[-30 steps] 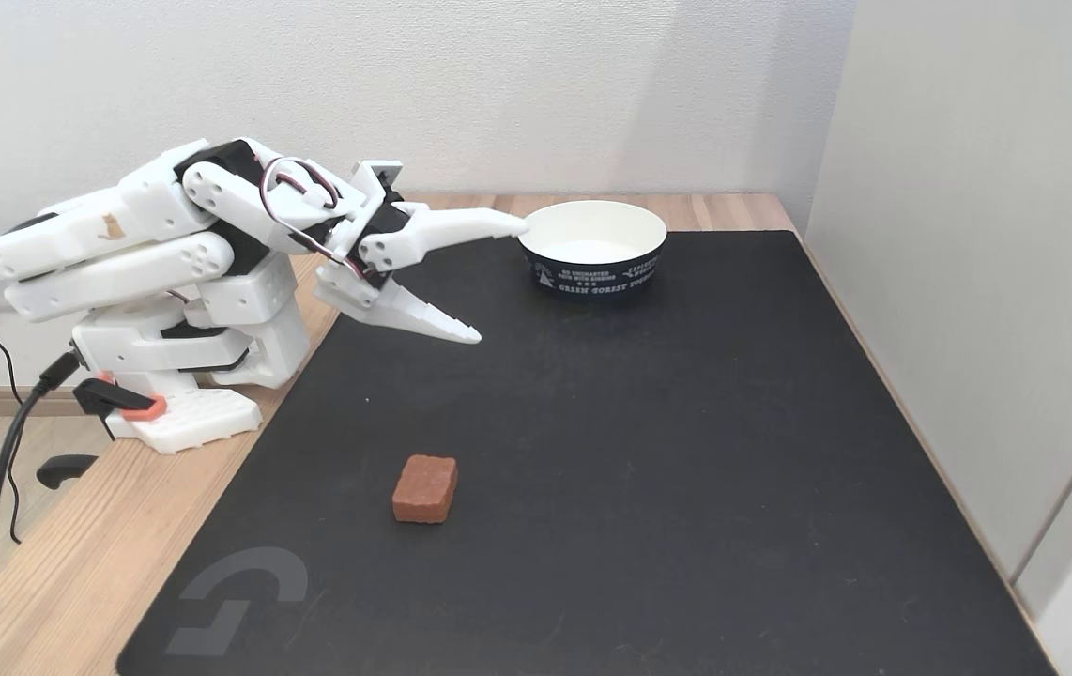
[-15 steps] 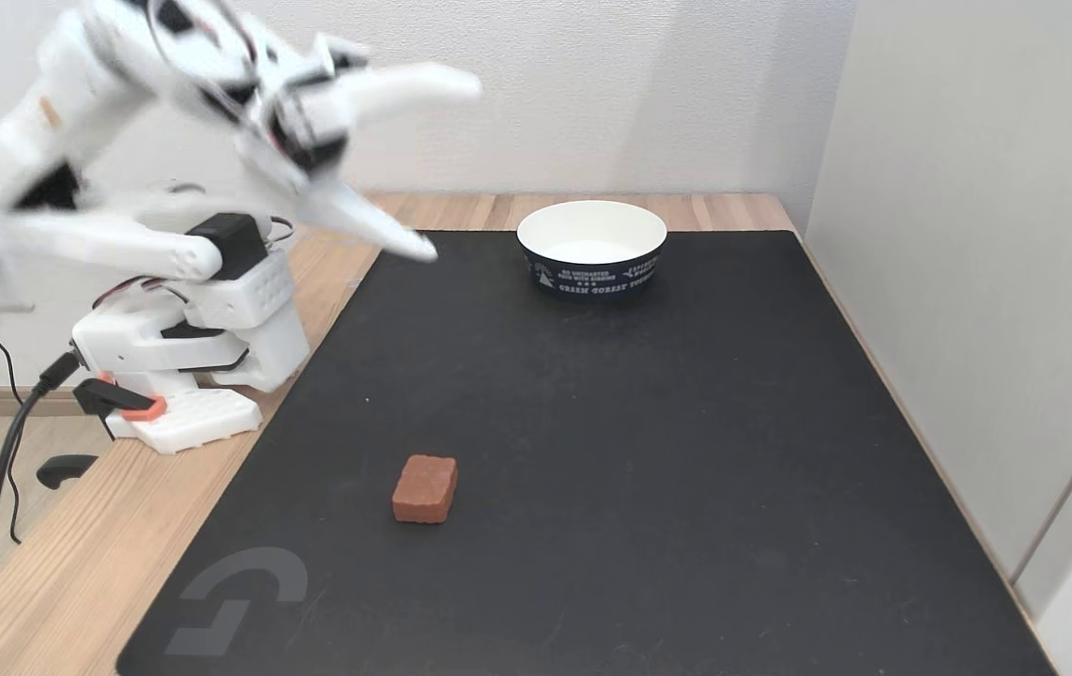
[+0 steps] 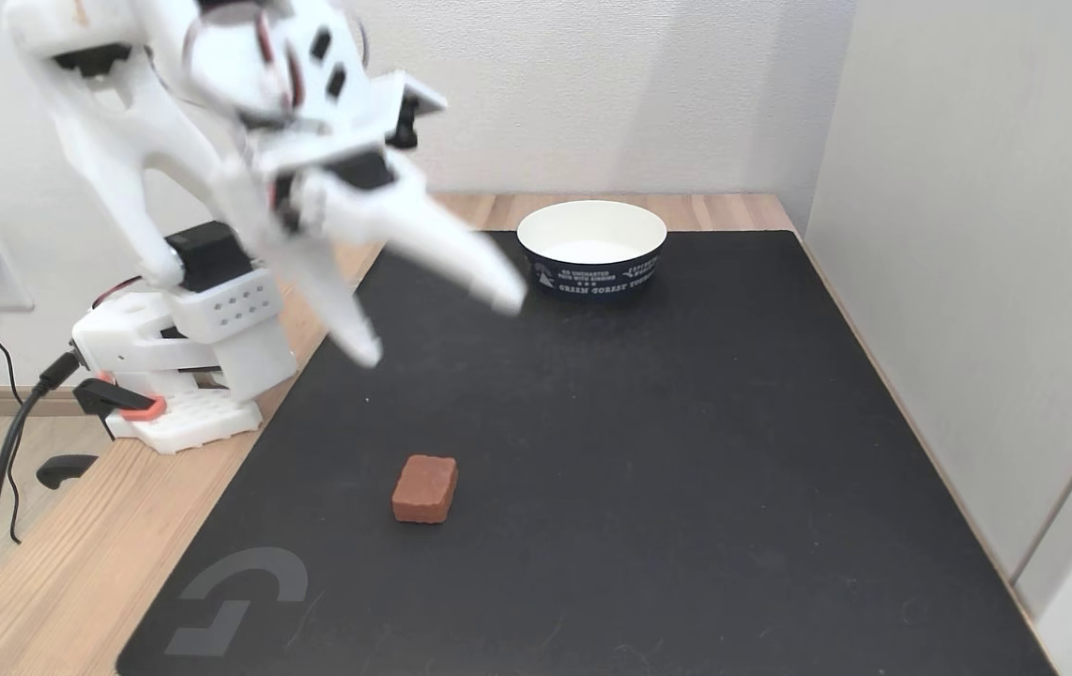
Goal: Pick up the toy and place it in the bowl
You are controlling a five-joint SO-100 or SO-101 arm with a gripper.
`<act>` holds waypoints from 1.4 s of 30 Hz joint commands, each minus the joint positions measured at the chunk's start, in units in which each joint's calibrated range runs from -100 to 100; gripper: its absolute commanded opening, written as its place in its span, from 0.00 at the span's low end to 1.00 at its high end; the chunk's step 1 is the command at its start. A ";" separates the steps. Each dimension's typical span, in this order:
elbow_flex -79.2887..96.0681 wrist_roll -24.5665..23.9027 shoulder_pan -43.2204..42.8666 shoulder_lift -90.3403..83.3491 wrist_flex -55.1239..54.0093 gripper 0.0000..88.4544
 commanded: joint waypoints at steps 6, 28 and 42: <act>-4.65 1.76 -1.76 22.93 0.12 0.56; -3.75 9.43 -1.93 23.10 6.04 0.56; 3.37 9.43 2.84 23.85 -2.68 0.56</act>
